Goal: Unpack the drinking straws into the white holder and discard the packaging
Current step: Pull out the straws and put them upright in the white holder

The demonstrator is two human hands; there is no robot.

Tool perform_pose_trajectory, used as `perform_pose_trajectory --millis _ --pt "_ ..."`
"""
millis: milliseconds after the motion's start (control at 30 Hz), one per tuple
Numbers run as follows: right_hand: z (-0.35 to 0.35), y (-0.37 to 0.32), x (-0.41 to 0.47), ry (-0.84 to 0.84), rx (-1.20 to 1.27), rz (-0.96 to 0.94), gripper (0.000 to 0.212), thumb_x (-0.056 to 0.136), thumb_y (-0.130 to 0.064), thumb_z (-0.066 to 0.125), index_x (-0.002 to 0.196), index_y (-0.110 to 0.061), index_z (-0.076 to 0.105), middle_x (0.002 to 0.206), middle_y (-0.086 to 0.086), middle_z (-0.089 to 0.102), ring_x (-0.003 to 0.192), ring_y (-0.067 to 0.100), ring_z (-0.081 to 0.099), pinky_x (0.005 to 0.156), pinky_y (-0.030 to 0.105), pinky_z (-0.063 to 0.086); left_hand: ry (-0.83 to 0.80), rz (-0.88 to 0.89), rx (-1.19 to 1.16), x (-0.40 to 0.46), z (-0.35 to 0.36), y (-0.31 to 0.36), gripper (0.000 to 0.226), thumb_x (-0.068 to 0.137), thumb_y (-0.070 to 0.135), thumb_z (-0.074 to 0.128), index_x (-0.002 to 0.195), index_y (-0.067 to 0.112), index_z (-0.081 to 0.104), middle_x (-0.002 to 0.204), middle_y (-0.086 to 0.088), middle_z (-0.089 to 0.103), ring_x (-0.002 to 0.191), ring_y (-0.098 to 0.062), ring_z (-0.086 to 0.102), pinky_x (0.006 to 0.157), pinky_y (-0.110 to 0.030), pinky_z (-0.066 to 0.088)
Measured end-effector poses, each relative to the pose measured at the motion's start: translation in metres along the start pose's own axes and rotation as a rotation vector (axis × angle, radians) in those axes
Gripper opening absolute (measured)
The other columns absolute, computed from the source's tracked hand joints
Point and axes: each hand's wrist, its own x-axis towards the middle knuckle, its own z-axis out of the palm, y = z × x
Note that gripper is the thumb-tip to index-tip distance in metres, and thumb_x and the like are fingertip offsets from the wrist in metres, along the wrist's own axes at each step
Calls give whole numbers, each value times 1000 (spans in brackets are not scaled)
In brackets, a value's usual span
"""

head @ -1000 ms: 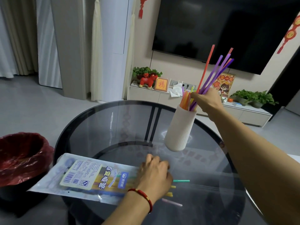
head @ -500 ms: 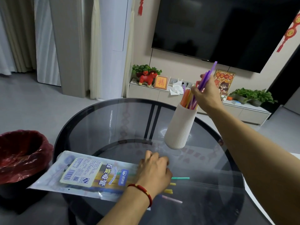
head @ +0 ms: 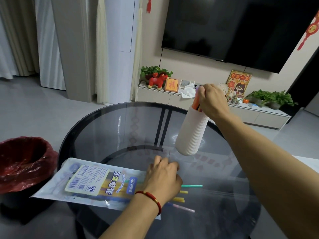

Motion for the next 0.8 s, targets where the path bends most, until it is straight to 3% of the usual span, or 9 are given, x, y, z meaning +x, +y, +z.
perform_pose_trajectory --millis 100,200,267,333,400,500,600,667,800 --pt "0 6 -1 -24 -17 -19 42 105 -30 34 107 -1 65 119 24 67 108 38 58 96 49 47 -29 -4 35 0 -3 -4 37 92 36 54 127 23 57 127 -1 55 126 -22 39 103 -39 39" --pt "-5 7 -4 3 -69 -71 49 106 -35 36 141 -5 52 148 21 56 135 37 50 114 52 34 -127 -7 139 -1 -9 -9 60 83 58 54 133 26 50 134 -3 49 131 -26 34 109 -49 33" --pt "-8 7 -9 19 -92 -120 52 107 -35 39 151 -9 43 158 18 46 144 36 43 119 54 28 -226 2 212 -4 -10 -16 85 71 74 54 140 26 42 142 -6 42 139 -30 25 115 -59 22" --pt "-15 7 -23 118 -87 -181 49 105 -32 42 148 -8 46 154 18 49 138 34 47 114 50 34 -383 5 288 -10 -10 -25 114 58 84 56 151 27 23 155 -8 26 149 -32 8 116 -69 4" --pt "-19 6 -47 177 19 -245 41 101 -31 41 132 -8 56 132 18 63 109 26 57 92 37 43 -524 12 367 -17 -8 -38 133 51 89 59 155 29 0 164 -11 6 152 -33 -8 112 -73 -8" --pt "-12 9 -105 -70 100 -240 27 100 -29 49 119 -14 61 122 12 68 93 18 61 81 31 50 -533 44 406 -20 -10 -49 142 48 92 58 155 26 -8 164 -11 9 152 -30 -1 112 -74 -8" --pt "11 21 -171 -338 40 -148 40 100 -29 58 138 -21 48 140 8 59 114 25 64 100 50 51 -432 94 411 -20 -11 -46 139 51 91 55 155 24 -8 155 -7 28 146 -28 22 116 -69 1" --pt "24 28 -207 -477 78 -105 46 103 -37 53 146 -24 40 149 4 52 130 23 55 110 50 42 -379 109 372 -22 -13 -43 132 58 85 58 156 23 -5 152 -3 32 143 -26 27 118 -66 5" --pt "37 33 -252 -639 191 -110 58 104 -58 42 152 -26 40 155 -5 47 143 12 41 121 42 27 -421 131 354 -30 -31 -46 135 57 89 58 156 28 -9 164 1 12 151 -19 4 117 -67 -5"
